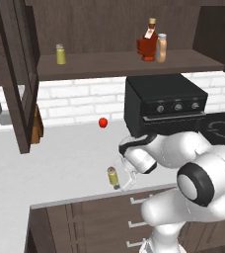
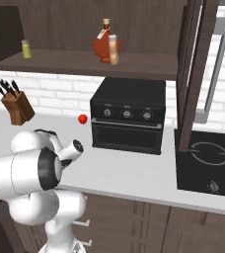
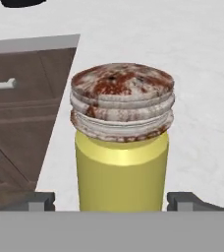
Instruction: Put the shaker and condiment bottle from the counter next to their counterparts in the cabinet.
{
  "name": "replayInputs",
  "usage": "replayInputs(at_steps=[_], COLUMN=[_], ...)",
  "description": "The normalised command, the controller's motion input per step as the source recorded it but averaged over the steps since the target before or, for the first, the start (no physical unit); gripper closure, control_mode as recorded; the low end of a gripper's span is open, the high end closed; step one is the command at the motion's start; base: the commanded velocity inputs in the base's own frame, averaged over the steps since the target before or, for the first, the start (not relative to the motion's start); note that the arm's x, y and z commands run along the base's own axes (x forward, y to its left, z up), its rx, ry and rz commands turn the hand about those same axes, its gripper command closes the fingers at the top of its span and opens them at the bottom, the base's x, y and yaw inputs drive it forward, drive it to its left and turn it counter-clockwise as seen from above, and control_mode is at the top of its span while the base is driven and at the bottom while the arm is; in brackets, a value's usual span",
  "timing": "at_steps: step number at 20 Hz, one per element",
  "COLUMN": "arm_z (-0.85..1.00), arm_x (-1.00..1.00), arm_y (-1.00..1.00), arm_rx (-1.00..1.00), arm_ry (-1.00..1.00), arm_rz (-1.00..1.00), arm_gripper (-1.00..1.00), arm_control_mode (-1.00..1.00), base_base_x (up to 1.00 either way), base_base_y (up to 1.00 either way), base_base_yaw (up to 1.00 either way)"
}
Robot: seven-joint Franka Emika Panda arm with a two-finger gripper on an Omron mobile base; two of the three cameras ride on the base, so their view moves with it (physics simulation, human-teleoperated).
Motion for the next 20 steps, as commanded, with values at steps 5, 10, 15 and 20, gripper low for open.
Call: replayInputs(at_steps=[5,10,15,20], arm_z=[-0.13,0.18,0.97,1.00], arm_x=[0.10,0.00,-0.27,-0.37], arm_y=[0.11,0.00,0.00,0.00], arm_rx=[0.00,0.02,0.11,0.11], arm_ry=[0.00,0.00,0.00,0.00], arm_rz=[0.00,0.00,-0.06,-0.09], arm_gripper=[1.00,1.00,1.00,1.00], arm_control_mode=[-1.00,-1.00,-1.00,-1.00], base_base_x=[0.00,0.00,0.00,0.00], base_base_y=[0.00,0.00,0.00,0.00], base_base_yaw=[0.00,0.00,0.00,0.00])
